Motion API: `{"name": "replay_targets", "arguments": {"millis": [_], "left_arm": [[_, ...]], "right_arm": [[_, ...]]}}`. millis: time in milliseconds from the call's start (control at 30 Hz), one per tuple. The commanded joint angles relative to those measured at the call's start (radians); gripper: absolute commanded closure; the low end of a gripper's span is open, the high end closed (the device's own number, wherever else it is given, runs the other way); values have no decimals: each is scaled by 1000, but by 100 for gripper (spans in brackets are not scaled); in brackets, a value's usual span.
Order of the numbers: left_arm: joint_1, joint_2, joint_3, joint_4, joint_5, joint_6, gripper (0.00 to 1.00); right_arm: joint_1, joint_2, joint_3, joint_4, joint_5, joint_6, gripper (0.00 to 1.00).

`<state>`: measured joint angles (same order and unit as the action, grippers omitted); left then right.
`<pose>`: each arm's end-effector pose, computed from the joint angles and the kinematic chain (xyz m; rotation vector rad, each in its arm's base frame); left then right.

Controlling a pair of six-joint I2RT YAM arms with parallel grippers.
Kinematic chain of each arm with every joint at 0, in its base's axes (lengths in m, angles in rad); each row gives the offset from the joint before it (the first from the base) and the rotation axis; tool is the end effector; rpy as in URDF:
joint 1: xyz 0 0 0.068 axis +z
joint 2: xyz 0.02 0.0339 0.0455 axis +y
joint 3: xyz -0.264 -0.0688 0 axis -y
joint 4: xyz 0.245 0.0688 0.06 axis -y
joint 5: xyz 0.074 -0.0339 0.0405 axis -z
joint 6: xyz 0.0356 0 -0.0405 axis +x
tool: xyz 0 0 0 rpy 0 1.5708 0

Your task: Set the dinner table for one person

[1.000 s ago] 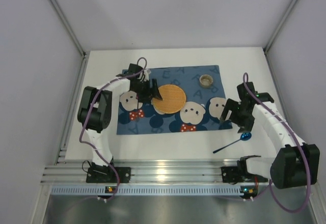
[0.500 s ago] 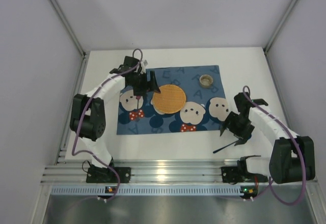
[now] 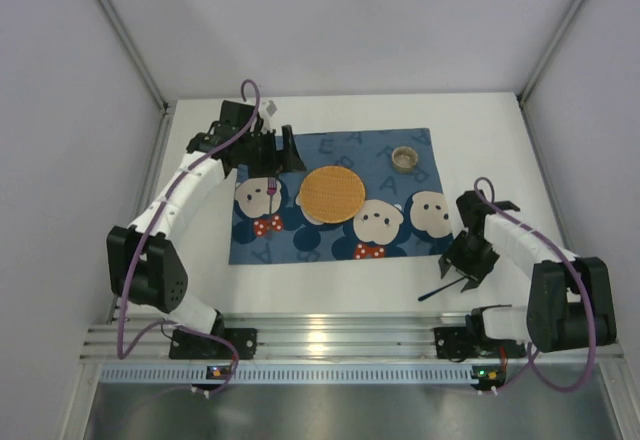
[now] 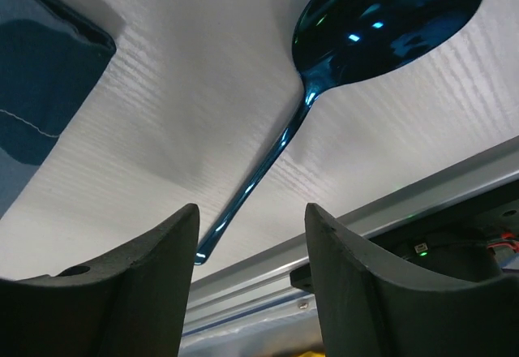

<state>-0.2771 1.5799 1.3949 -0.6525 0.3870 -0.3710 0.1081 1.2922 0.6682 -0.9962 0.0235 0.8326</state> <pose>0.3290 -0.1075 0.3119 0.0695 2.4669 -0.7580 0.1749 0.0181 0.1634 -1.1004 -2.9061 0.0673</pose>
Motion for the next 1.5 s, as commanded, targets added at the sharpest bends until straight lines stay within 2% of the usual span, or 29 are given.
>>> {"name": "replay_targets", "arguments": {"millis": [0, 167, 400, 633, 667, 767, 800, 867, 1100, 1333, 1467], "left_arm": [[3, -83, -13, -53, -25, 15, 10], [3, -136, -48, -76, -54, 12, 10], [4, -204, -71, -94, -92, -3, 10], [4, -258, -102, -96, -128, -23, 10], [4, -264, -114, -95, -128, -28, 10], [4, -285, -135, -90, -128, -40, 10], [3, -288, -137, -91, -125, -45, 10], [4, -294, -140, -90, -125, -48, 10], [3, -302, -135, -96, -126, -43, 10], [3, -310, -129, -58, -114, -62, 2], [4, -287, -91, -52, -99, -69, 2]], "right_arm": [[-15, 1, 53, 39, 98, 33, 45], [-57, 9, 88, 45, 187, 26, 51], [-148, 73, 25, 128, 121, -6, 57], [-156, 101, -13, 162, 73, -16, 63], [-156, 108, -16, 171, 72, -18, 65], [-157, 116, -24, 186, 75, -32, 81], [-159, 119, -25, 189, 76, -35, 90], [-162, 124, -24, 198, 76, -47, 100], [-160, 1, 80, 110, 82, -104, 100], [-134, -145, 300, -99, 285, -178, 100], [-131, -147, 434, -111, 244, -197, 100]]}}
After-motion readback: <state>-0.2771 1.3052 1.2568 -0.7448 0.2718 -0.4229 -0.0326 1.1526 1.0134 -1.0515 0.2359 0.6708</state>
